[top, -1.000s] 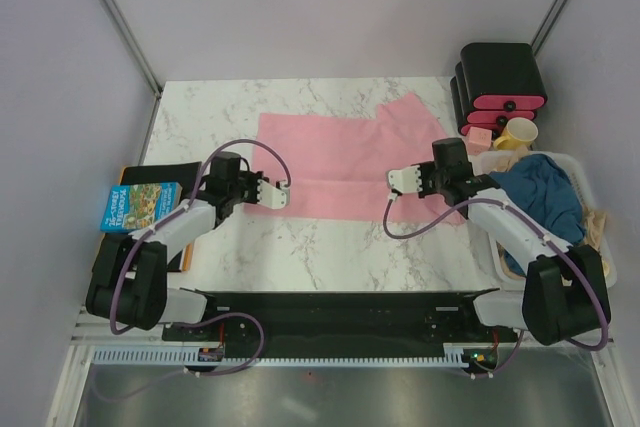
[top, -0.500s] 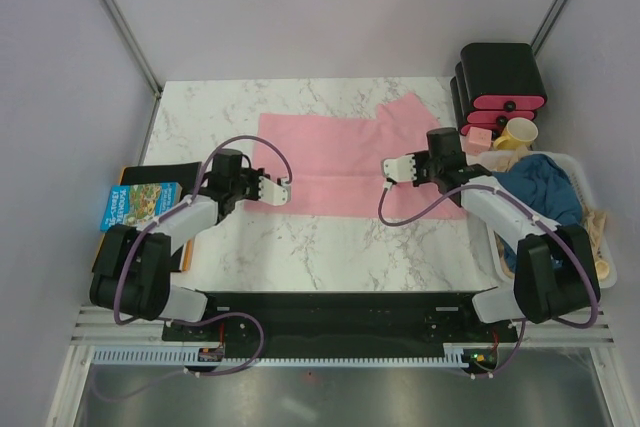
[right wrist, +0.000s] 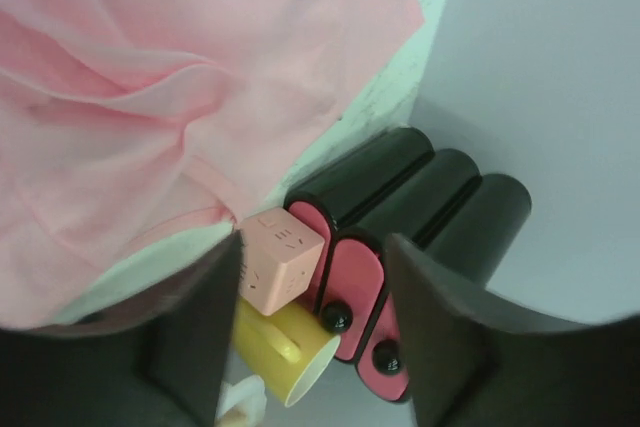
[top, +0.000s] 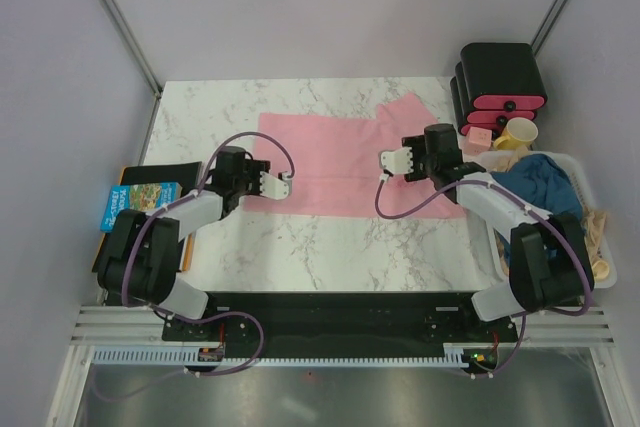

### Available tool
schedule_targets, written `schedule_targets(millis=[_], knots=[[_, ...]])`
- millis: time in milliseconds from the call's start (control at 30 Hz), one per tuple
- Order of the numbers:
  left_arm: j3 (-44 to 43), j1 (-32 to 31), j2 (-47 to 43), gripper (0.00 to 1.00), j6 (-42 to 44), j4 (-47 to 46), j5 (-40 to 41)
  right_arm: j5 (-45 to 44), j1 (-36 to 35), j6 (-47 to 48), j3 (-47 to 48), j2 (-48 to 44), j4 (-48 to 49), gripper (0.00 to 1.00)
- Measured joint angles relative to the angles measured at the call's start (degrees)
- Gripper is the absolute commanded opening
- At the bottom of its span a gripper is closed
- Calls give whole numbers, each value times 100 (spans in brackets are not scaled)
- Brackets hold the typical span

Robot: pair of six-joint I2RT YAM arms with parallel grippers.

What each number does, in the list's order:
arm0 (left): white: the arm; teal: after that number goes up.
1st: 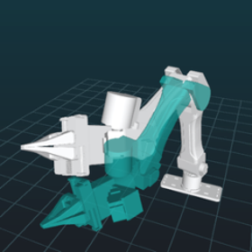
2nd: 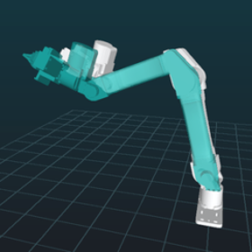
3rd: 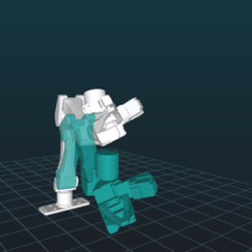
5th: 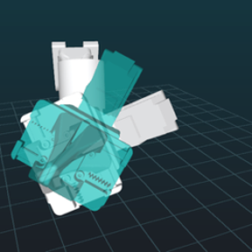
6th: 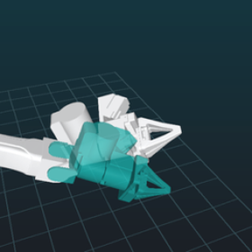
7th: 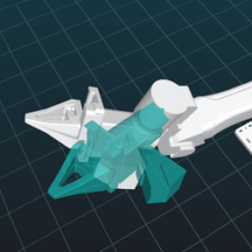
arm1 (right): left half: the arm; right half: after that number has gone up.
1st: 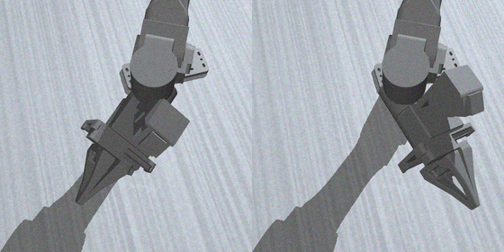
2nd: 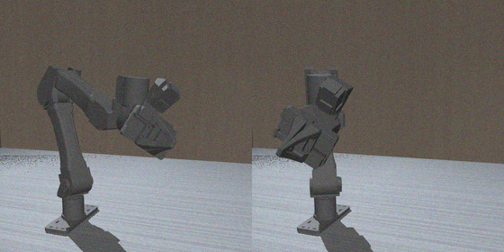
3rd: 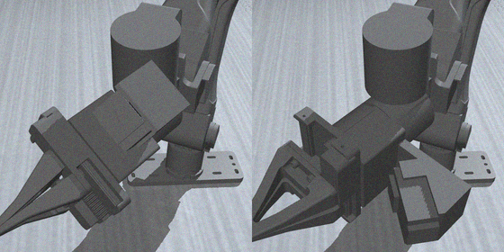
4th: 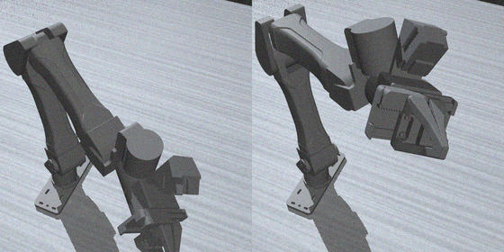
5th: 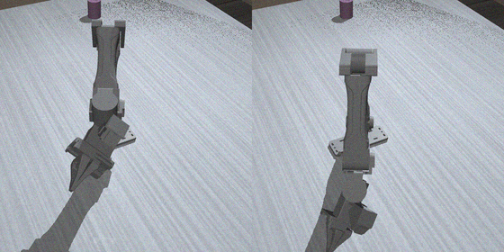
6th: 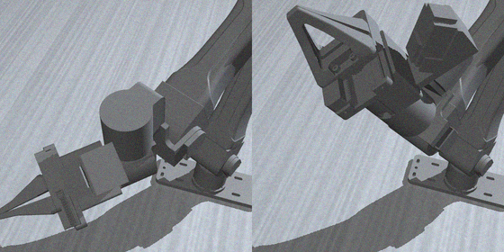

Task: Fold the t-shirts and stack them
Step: Fold the flattened tshirt in 1/3 of the way

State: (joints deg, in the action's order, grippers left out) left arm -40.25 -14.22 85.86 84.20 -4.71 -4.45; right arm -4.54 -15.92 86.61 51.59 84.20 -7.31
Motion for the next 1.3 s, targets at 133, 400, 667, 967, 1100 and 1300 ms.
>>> schedule_targets(millis=[133, 400, 667, 967, 1100, 1300], knots=[[0, 0, 188, 67, -90, -496, 330, -254, -11, -96, -184, 17, 807, 74], [131, 9, -83, 66, -179, -1117, 824, -422, -11, -669, 4, -149, 354, 65], [1034, 37, -2496, 66, 227, 334, -518, 186, -61, -769, 260, -1469, -2354, 62], [1746, 37, -2310, 61, 872, 1403, -1239, 284, -111, -826, -479, -1401, -3471, 60], [1552, 37, -1652, 60, 901, 1237, -1207, 306, -149, -966, -485, -1110, -3436, 60], [1097, 37, -949, 58, 852, 970, -1056, 326, -225, -1167, -485, -739, -3335, 60]])
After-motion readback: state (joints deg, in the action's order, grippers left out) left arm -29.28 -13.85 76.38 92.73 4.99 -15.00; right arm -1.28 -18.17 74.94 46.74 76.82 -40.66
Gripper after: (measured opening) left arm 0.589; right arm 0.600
